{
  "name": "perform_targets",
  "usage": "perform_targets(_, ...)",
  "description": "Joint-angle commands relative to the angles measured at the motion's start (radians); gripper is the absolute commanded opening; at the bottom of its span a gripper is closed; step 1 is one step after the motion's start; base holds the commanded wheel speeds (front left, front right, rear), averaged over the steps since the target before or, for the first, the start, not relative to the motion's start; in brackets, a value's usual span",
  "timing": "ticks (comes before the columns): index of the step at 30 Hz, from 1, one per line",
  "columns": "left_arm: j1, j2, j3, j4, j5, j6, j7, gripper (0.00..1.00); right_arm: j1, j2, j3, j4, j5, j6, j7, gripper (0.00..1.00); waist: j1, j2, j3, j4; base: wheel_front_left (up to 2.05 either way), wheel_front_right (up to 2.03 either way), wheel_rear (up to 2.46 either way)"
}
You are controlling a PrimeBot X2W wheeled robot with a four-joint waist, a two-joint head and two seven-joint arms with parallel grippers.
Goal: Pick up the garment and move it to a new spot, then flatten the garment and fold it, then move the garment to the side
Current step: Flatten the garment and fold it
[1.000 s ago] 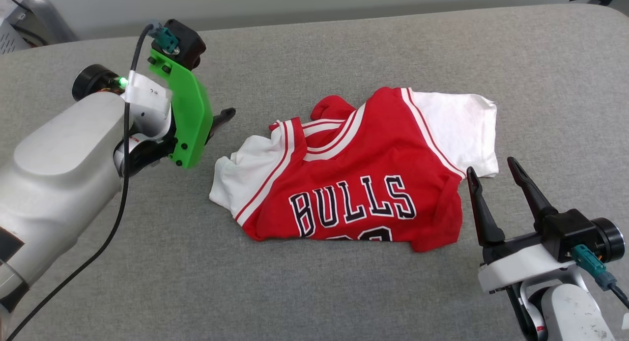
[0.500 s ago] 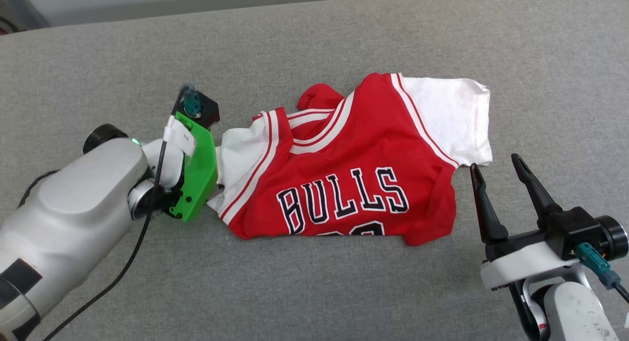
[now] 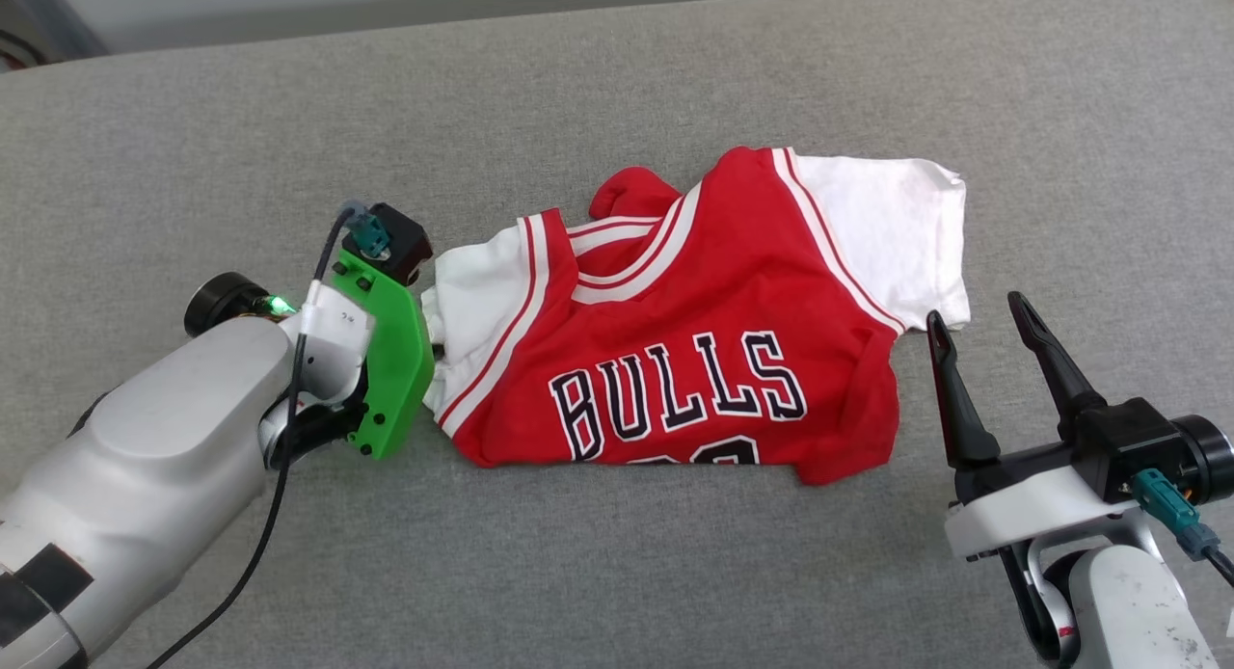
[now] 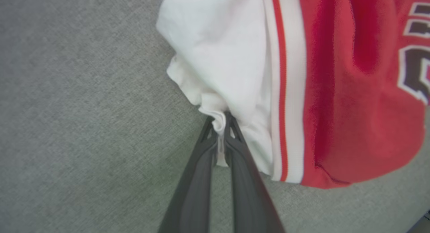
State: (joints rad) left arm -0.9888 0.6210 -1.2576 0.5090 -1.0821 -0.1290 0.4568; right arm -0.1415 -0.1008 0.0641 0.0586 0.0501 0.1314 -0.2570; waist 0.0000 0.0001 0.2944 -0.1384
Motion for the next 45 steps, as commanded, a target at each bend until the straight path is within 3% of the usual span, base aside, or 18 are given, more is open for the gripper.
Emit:
perform_targets(1,0.027,0.011,0.011,-0.002,0.002,-0.002,-0.056,0.0,0.01,0.001,-0.007,0.001,-0.005,-0.001,-0.005,1.0,0.0,-0.0001,-0.033,0.016,0.0,0.0,0.0)
perform_targets(6,0.078,0.071,0.063,-0.046,0.01,0.023,-0.228,0.0,0.047,0.006,-0.023,0.003,-0.004,-0.001,-0.005,1.0,0.0,-0.0001,-0.081,0.05,0.0,0.0,0.0)
perform_targets(15,0.261,0.19,0.107,-0.193,-0.042,0.16,-0.369,0.0,0.075,0.005,-0.022,0.001,-0.005,-0.001,-0.005,1.0,0.0,-0.0001,-0.11,0.093,0.0,0.0,0.0)
perform_targets(21,0.405,0.179,0.099,-0.174,-0.103,0.222,-0.417,0.0,0.083,-0.006,-0.023,0.005,-0.003,-0.001,-0.005,1.0,0.0,-0.0001,-0.117,0.096,0.0,0.0,0.0)
perform_targets(27,0.489,0.119,0.087,-0.102,-0.145,0.216,-0.451,0.0,0.097,-0.017,-0.047,0.01,-0.001,-0.001,-0.005,1.0,0.0,-0.0001,-0.139,0.101,0.0,0.0,0.0)
perform_targets(28,0.492,0.111,0.09,-0.091,-0.142,0.219,-0.468,0.18,0.096,-0.02,-0.052,0.01,-0.001,-0.001,-0.005,1.0,0.0,-0.0001,-0.142,0.104,0.0,0.0,0.0)
perform_targets(29,0.492,0.1,0.097,-0.078,-0.134,0.228,-0.498,1.0,0.094,-0.025,-0.058,0.009,-0.001,-0.001,-0.005,1.0,0.0,-0.0001,-0.147,0.107,0.0,0.0,0.0)
perform_targets(33,0.494,0.071,0.12,-0.056,-0.101,0.263,-0.609,1.0,0.078,-0.052,-0.091,0.002,0.005,-0.001,-0.005,1.0,0.0,-0.0001,-0.172,0.125,0.0,0.0,0.0)
perform_targets(36,0.493,0.065,0.149,-0.065,-0.067,0.313,-0.682,1.0,0.049,-0.095,-0.111,-0.004,0.006,-0.001,-0.005,1.0,0.0,-0.0001,-0.185,0.141,0.0,0.0,0.0)
perform_targets(41,0.505,0.074,0.241,-0.159,0.042,0.44,-0.717,1.0,-0.042,-0.207,-0.115,0.008,0.038,-0.001,0.013,1.0,0.0,-0.0001,-0.184,0.171,0.0,0.0,0.0)
perform_targets(45,0.555,0.058,0.389,-0.309,0.204,0.546,-0.718,1.0,-0.142,-0.306,-0.075,0.014,0.095,-0.001,0.11,1.0,0.0,-0.0001,-0.158,0.196,0.0,0.0,0.0)
